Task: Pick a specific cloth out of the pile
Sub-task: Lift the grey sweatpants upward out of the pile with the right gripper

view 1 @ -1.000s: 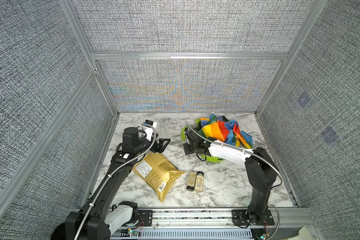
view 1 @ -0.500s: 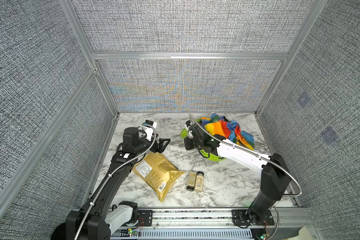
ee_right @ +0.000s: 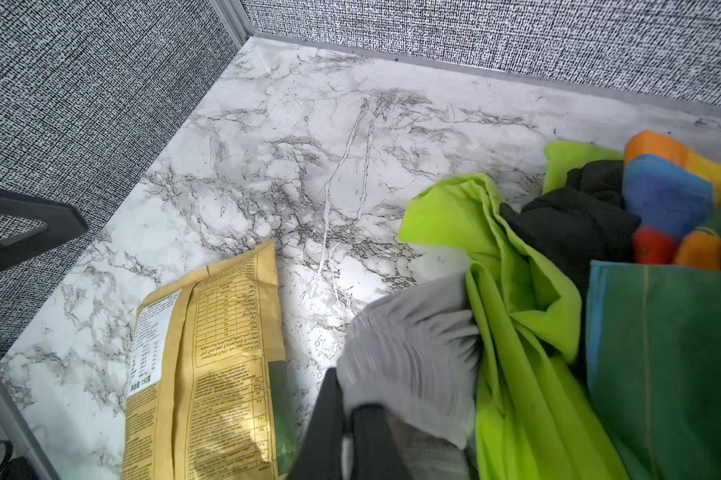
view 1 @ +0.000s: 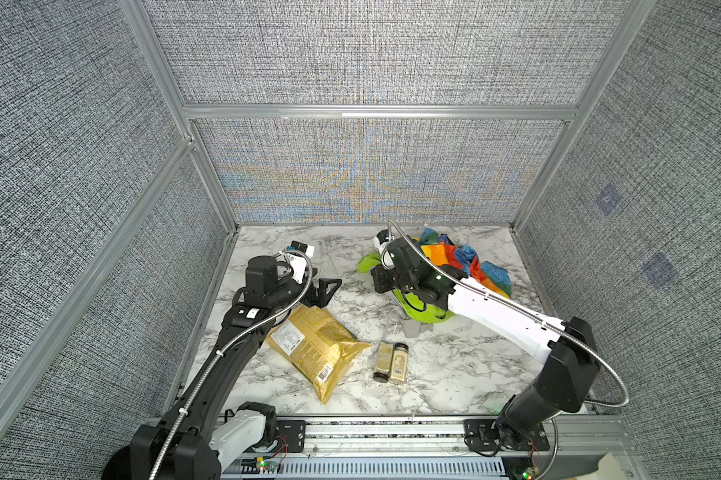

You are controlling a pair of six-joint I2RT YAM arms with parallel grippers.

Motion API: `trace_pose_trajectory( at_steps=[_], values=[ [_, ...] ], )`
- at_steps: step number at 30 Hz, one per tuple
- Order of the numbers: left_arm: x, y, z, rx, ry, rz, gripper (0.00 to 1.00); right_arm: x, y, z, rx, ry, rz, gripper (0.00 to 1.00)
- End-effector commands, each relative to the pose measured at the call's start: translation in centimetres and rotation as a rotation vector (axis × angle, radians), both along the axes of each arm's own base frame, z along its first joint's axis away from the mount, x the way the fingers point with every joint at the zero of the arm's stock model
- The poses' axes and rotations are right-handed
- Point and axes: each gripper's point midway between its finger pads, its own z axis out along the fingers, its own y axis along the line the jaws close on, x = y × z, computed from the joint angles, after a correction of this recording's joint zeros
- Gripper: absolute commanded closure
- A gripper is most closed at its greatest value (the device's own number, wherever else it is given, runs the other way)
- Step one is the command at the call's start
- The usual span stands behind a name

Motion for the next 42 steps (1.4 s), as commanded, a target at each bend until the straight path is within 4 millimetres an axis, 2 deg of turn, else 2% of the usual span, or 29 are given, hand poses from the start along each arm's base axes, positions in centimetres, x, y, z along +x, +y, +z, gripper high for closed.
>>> trace_pose_trajectory(
  at_steps=[1, 12, 24, 30, 35, 42],
  values=[
    [0.0, -0.4, 1.2, -0.017, -0.056, -0.028, 0.02, 0.5, 0.4, 3.3, 0.054, -0.083, 0.001, 0.95],
    [-1.1, -1.3, 2.1, -0.065, -0.083, -0.099, 0.01, 1.5, -1.3, 8.8, 0.1, -0.216, -0.074, 0.95],
    [-1.2, -1.4, 2.1, -0.07, -0.084, -0.109, 0.02, 0.4, -2.4, 16.0, 0.216, -0.319, -0.07, 0.95],
    [-1.1, -1.4, 2.1, -0.071, -0.082, -0.109, 0.01, 0.0, -3.1, 17.9, 0.249, -0.333, -0.064, 0.95],
    [-1.2, -1.5, 2.2, -0.074, -0.083, -0.115, 0.01, -0.1, -2.8, 19.6, 0.287, -0.343, -0.046, 0.95],
    [-1.3, -1.5, 2.3, -0.074, -0.089, -0.114, 0.01, -0.2, -2.6, 23.0, 0.333, -0.389, -0.03, 0.95]
  ],
)
